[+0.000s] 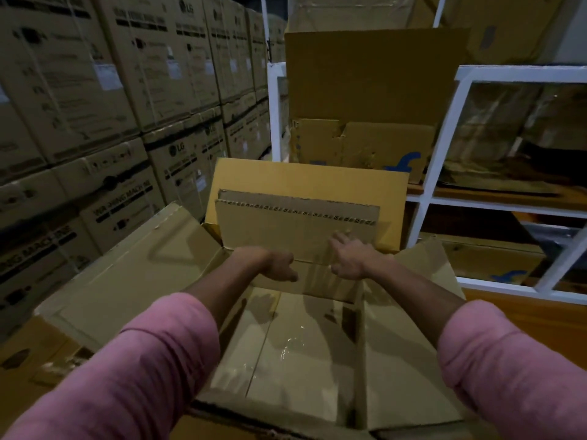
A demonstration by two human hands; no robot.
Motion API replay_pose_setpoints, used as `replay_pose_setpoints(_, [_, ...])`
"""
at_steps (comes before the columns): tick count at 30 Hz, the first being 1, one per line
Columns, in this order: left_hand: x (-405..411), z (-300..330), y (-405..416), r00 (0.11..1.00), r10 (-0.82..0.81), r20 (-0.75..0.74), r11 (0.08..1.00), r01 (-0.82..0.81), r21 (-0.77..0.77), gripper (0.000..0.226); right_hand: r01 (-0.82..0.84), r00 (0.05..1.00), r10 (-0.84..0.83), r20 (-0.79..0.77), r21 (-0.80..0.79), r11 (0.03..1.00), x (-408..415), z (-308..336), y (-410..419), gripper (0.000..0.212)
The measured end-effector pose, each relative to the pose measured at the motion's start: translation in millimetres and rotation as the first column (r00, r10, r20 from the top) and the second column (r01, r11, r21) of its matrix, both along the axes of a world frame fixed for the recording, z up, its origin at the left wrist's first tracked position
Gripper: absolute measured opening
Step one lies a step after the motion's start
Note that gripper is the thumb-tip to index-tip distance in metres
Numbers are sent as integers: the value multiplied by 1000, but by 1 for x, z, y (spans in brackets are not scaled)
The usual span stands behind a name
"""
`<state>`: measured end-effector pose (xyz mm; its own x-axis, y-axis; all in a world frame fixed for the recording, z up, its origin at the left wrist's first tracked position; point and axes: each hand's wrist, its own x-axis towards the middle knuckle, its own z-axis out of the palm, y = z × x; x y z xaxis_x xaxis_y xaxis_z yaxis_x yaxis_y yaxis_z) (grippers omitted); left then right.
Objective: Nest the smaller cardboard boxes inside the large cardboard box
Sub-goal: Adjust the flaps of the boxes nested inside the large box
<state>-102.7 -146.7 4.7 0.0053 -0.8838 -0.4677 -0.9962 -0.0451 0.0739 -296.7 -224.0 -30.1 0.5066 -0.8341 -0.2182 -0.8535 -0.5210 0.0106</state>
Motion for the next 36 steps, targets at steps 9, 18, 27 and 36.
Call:
replay_pose_setpoints(9, [-20,-15,-55,1000,-24,17,995,25,-92,65,-26,999,30,34,-93,995,-19,-4,-59,85])
replay_pose_setpoints(18, [-41,-30,-82,999,-31,26,996,34,-88,66,-33,996,37,77,-53,998,-22,-7,-91,85])
replay_pose_setpoints(27, [-44,-38,-83,998,-28,53,999,31,-43,66,-145,989,148,9,-156,977,-29,-14,-83,77])
replay_pose_setpoints(36, [-56,-36,-75,997,-48,57,996,52,-71,63,-244,969,240,-53,-324,914,-22,10,-59,43])
